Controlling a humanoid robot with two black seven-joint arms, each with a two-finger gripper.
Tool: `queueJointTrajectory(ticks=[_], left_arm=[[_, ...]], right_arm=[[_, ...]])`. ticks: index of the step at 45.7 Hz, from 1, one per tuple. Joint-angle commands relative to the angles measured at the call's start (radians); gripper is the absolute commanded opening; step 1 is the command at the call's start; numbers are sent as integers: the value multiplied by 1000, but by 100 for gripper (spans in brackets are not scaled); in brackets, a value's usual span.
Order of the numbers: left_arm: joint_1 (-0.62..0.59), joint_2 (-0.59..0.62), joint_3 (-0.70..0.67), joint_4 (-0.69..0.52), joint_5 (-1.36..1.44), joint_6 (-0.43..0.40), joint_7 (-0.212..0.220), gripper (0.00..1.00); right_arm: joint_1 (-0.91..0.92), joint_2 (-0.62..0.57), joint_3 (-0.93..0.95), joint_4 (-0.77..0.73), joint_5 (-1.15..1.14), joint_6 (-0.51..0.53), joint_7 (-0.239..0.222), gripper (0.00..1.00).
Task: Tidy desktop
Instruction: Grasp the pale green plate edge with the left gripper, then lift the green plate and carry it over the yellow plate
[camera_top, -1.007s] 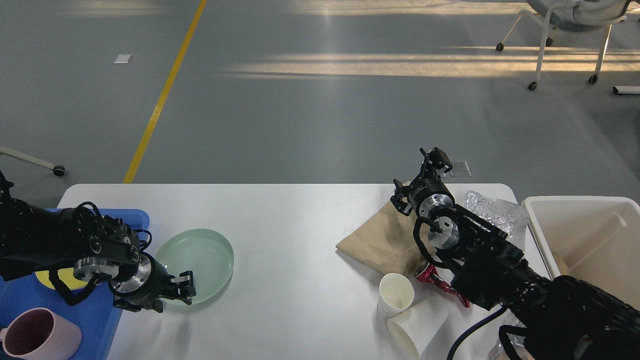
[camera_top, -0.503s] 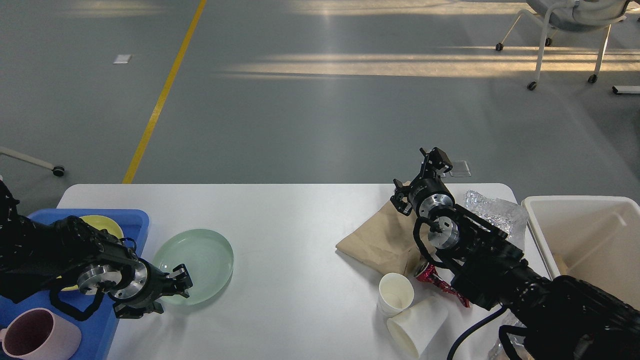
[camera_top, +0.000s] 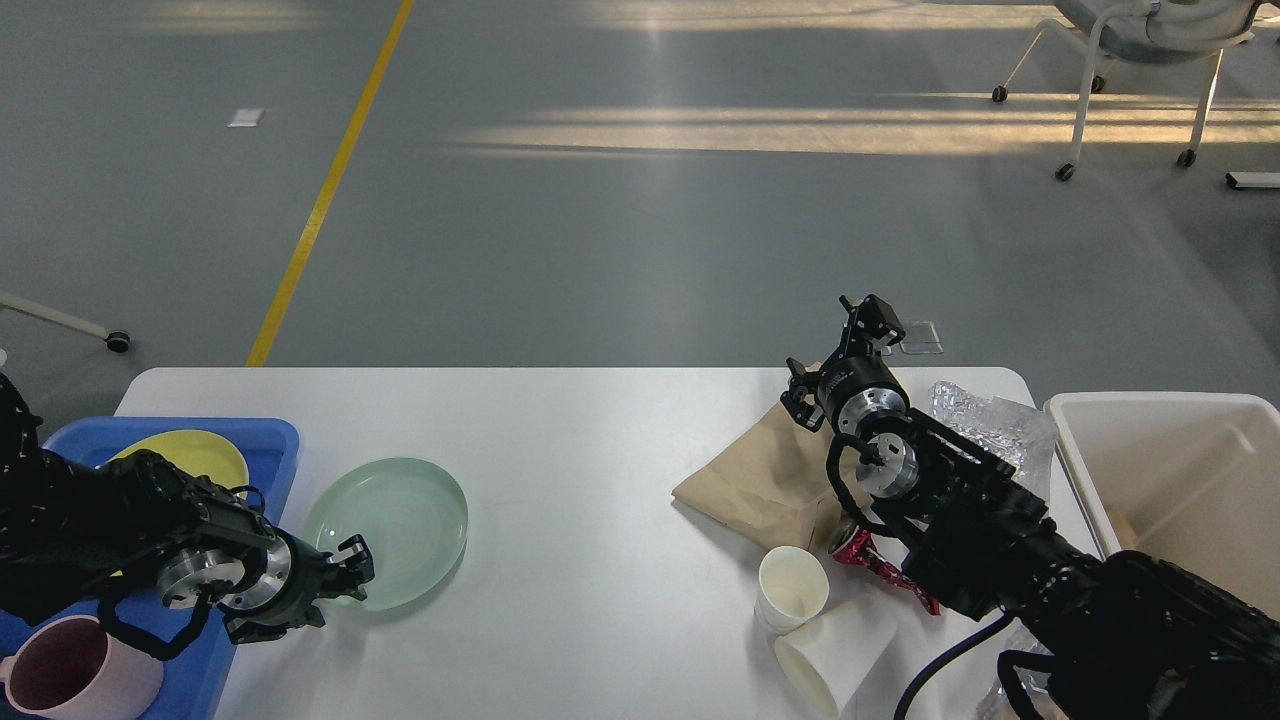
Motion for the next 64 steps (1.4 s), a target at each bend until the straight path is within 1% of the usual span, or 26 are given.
queueJointTrajectory(ticks=[1,13,21,29,39,42,45,53,62,63,64], left_arm=[[8,-1,-16,0,0,0,0,35],[9,-1,-18,-1,2,-3,0,26],[9,0,-13,-1,3,-11,4,15],[8,0,-9,-3,6,-29,12,1],[-6,6,-4,-20,9,-46,14,0],[-17,9,-4,-24,11,-63,14,0],[-43,12,-2,-29,12,-101,14,0],[-165,37,56,-56,18,-277,14,0],[-351,34,157,-66,77,-495,15,0],[-398,31,174,-72,103,-539,15,0],[-422,29,183,-78,117,-563,15,0]], right_arm=[[0,0,0,0,0,0,0,100],[0,0,0,0,0,1,0,100],[0,0,0,0,0,0,0,100],[0,0,0,0,0,0,0,100],[0,0,0,0,0,0,0,100],[0,0,0,0,0,0,0,100],[0,0,0,0,0,0,0,100],[0,0,0,0,0,0,0,100],[0,0,0,0,0,0,0,100],[0,0,0,0,1,0,0,100],[0,0,0,0,0,0,0,100]])
